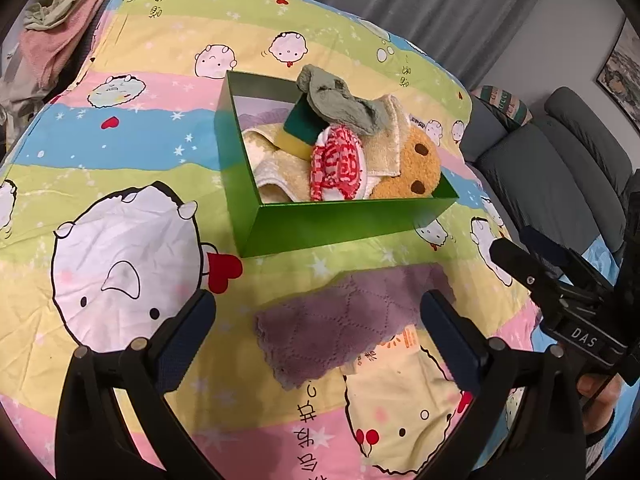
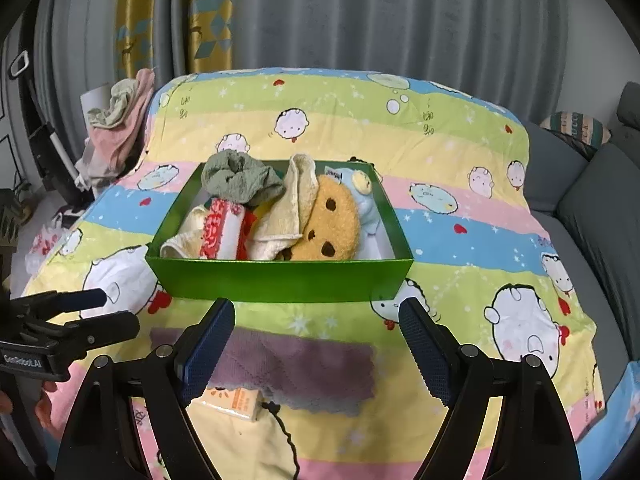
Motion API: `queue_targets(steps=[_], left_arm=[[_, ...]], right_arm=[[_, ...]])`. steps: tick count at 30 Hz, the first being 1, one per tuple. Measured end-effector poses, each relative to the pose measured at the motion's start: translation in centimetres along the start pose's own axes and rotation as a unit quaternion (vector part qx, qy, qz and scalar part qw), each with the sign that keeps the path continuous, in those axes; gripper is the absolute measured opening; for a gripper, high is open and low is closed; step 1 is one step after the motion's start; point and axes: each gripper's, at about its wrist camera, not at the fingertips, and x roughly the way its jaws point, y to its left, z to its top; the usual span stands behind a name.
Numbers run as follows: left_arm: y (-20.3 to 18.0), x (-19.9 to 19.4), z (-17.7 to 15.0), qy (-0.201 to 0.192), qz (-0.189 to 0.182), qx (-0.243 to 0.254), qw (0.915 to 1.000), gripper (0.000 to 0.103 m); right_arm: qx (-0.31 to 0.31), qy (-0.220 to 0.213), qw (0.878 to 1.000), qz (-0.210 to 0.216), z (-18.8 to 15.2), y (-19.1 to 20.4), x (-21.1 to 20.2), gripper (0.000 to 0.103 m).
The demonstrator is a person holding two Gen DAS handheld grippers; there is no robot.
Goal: Organize soft objects
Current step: 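Move the right gripper toward the purple towel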
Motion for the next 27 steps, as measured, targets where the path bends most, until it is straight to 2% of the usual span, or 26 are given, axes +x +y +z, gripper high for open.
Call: queue_targets(steps=[7,12,15,20,23,27], left_arm=[[-0.1,0.8,-0.1,0.011,-0.008,0.002,0.9999,0.102],[0.0,1.5,-0.4,0.023,-0.009,-0.001,0.9997,0.102],[0.7,2.0,-0.6,0.036,-0.014,-0.019,0.9991,0.102],[1.7,3.4,-1.0,0.069,-0.029,-0.042,0.9963,0.102],[2.1,4.4,-1.3,0.09,-0.05,-0.066,0.9925,0.102],[2.3,5.4,-1.8,0.105,-0.058,-0.079,0.9897,0.102]], right_arm=[[-0.001,0.011,1.0,-0.001,-0.6,0.1,0.7,0.085],[0.013,0.023,0.999,0.026,-1.4,-0.2,1.4,0.085],[0.031,0.044,0.997,0.052,-2.3,-0.5,2.5,0.085],[0.054,0.067,0.994,0.065,-3.8,-1.0,3.9,0.085],[0.087,0.081,0.99,0.079,-4.5,-2.0,4.7,0.085],[0.124,0.1,0.983,0.091,-5.4,-3.1,6.2,0.085]])
